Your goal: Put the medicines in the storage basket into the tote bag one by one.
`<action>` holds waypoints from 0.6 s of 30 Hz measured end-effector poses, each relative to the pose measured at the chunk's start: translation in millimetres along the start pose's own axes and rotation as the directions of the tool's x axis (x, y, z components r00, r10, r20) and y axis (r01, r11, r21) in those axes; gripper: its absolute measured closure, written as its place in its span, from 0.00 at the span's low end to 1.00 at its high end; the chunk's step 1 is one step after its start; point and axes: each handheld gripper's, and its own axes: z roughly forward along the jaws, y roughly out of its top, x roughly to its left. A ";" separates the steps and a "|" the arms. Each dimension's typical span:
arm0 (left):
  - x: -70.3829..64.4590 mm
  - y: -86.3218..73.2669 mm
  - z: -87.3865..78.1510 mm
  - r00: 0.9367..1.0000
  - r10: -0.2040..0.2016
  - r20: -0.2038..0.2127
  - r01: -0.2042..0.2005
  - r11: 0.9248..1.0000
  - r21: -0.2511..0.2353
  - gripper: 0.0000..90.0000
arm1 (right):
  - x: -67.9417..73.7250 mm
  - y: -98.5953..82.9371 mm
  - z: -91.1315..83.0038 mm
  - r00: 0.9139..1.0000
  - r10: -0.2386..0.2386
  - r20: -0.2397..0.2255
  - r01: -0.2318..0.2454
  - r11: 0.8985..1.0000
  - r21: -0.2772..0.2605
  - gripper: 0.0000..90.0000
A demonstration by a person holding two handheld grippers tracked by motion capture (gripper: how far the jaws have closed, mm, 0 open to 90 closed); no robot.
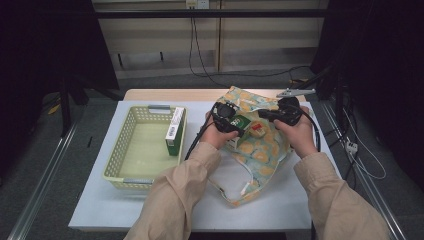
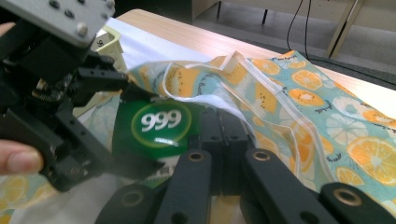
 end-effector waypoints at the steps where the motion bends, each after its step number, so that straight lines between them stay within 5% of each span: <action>1: 1.0 1.6 0.8 1.000 -0.007 0.005 0.007 1.000 0.002 0.20 | -0.6 -0.5 0.4 1.000 0.000 0.002 0.000 1.000 0.001 1.00; 12: 8.7 19.8 19.5 0.999 -0.035 -0.007 0.034 0.999 -0.031 0.19 | -4.1 -3.3 8.5 1.000 0.017 0.005 -0.017 1.000 0.013 1.00; 16: 8.6 24.7 30.6 0.999 -0.018 -0.044 0.013 0.995 -0.097 0.18 | -8.1 -4.8 10.3 1.000 0.025 0.013 -0.026 1.000 0.014 1.00; 18: 8.4 22.9 32.3 0.999 -0.029 -0.021 0.026 0.995 -0.094 0.16 | -10.1 -5.7 11.7 0.999 0.033 0.010 -0.033 0.999 0.013 1.00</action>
